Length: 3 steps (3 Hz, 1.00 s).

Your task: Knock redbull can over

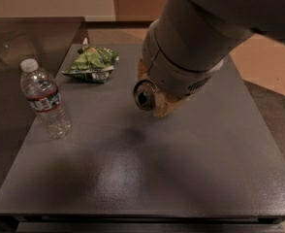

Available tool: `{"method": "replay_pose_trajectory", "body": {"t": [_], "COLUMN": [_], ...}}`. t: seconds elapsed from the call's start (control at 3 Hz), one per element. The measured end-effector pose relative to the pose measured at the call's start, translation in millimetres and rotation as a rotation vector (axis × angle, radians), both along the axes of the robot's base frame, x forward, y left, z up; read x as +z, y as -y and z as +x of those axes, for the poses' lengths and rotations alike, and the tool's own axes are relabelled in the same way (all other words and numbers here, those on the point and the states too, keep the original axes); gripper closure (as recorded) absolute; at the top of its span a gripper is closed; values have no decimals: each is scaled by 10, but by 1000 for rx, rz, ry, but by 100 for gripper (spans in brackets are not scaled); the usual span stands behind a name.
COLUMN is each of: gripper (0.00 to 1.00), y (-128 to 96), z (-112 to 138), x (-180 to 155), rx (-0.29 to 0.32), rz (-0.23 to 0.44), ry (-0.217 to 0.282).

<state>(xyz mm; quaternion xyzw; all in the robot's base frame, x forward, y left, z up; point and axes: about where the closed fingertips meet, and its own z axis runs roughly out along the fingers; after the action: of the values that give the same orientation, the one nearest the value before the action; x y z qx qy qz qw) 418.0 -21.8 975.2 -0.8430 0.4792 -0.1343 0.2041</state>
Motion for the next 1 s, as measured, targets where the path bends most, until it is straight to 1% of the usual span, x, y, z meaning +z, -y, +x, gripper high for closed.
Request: {"method": "replay_pose_trajectory", "body": {"t": [0.33,0.67,1.0], "gripper": [100,100,82], "y": [108,186,254], "z": [71,123,156], "x": [-165,-358,-537], "rx": [-13,-18,-19], "rz": [-48,-77,-115], "ry": [-11,-32,-47]}}
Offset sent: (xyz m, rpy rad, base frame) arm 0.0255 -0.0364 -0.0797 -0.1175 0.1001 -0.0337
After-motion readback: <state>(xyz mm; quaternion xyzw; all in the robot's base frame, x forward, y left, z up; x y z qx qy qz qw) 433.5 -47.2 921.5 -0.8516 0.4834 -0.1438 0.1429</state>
